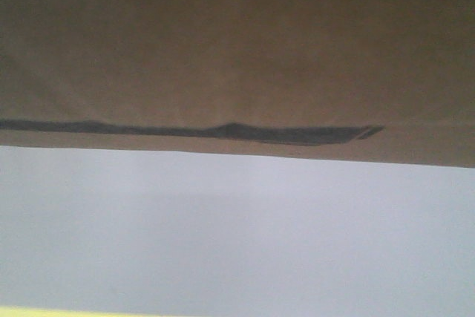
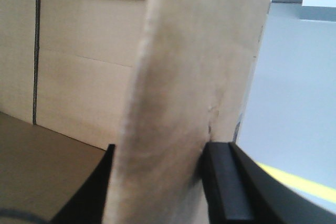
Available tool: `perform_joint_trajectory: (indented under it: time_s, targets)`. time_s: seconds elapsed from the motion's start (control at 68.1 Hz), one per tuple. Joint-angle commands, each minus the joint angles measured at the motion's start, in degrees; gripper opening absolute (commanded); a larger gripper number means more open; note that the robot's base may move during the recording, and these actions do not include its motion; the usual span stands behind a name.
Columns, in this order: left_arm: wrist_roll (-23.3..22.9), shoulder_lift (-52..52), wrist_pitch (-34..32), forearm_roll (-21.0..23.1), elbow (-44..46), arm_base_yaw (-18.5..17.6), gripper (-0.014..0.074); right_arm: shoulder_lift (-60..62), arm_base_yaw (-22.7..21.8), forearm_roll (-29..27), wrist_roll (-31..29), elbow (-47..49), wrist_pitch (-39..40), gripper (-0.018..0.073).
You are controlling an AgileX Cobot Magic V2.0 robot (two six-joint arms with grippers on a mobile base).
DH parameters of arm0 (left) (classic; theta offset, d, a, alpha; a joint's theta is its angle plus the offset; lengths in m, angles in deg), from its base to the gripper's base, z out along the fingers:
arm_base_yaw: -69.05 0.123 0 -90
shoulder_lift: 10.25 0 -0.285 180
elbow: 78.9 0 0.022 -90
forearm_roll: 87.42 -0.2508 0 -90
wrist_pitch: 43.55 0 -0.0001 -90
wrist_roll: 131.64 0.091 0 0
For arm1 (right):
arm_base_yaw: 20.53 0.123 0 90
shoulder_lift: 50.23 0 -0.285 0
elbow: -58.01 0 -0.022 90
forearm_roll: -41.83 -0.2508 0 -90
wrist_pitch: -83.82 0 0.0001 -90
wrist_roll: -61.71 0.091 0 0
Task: Grab box from left shelf to table start
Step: 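Hold the box with both grippers while the base turns away, then carry the box with both grippers while driving to the white table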
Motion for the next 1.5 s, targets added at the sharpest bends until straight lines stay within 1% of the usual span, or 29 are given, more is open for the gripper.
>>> perform_joint_trajectory:
  time_s: [0.0,1.484]
  targets:
    - [5.29,0.71,-6.93,8.59,2.04,-0.93,-0.0099,-1.14,-0.13,-2.29,-0.97,1.91,10.11,0.0059]
    - [5.29,1.05,-7.29,8.75,2.04,-1.29,-0.0099,-1.17,-0.13,-2.29,-0.97,1.91,9.71,0.0059]
